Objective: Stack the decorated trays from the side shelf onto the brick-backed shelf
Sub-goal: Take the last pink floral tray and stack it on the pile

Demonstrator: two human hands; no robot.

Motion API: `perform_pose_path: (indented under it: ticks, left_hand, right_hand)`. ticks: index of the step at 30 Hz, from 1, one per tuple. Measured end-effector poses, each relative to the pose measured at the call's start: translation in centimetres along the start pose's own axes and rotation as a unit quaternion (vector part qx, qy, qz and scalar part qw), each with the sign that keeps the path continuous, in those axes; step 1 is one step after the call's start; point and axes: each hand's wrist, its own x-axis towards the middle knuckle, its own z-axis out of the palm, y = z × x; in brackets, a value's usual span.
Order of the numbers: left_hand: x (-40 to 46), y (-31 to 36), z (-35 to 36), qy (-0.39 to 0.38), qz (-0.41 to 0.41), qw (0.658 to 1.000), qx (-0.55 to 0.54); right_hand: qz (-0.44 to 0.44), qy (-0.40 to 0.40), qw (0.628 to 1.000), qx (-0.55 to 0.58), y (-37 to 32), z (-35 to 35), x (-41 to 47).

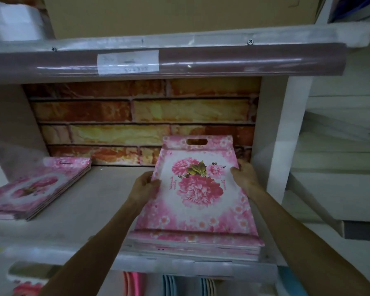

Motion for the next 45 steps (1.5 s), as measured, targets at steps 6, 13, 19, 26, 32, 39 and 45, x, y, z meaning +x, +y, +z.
perform_pose_path:
  ticks: [6, 13, 19, 26, 32, 39, 45]
  left_hand:
    - [0.6, -0.9, 0.5, 0.005, 0.018, 0.998, 0.065]
    - [0.9, -2.0, 1.2, -0.011, 0.02, 0.99, 0.142]
    - [1.3, -3.0, 1.5, -0.027, 0.031, 0.978, 0.205]
    - [1.7, -3.9, 1.4, -0.036, 0.057, 0.963, 0.262]
    - [2.1, -4.5, 1.4, -0.027, 0.074, 0.952, 0.294]
    - [0.9, -4.0, 0.8, 0.005, 0.056, 0.964, 0.259]
    - [-2.8, -3.1, -2.1, 0.074, 0.113, 0.974, 0.18]
  right_hand:
    - [0.01, -0.008, 1.0, -0.019, 1.2, 1.1, 0.3]
    - [0.027, -0.018, 0.999, -0.021, 2.3, 1.2, -0.3]
    - [0.02, -0.03, 0.999, -0.039, 3.2, 1.3, -0.6]
    - [0.012, -0.029, 0.998, -0.063, 3.5, 1.6, -0.4]
    - [0.006, -0.038, 0.996, -0.082, 3.6, 1.6, -0.4]
    - [-0.014, -0.042, 0.996, -0.076, 4.0, 1.9, -0.1]
    - [-0.106, -0.003, 0.992, -0.068, 3.7, 1.8, 0.0]
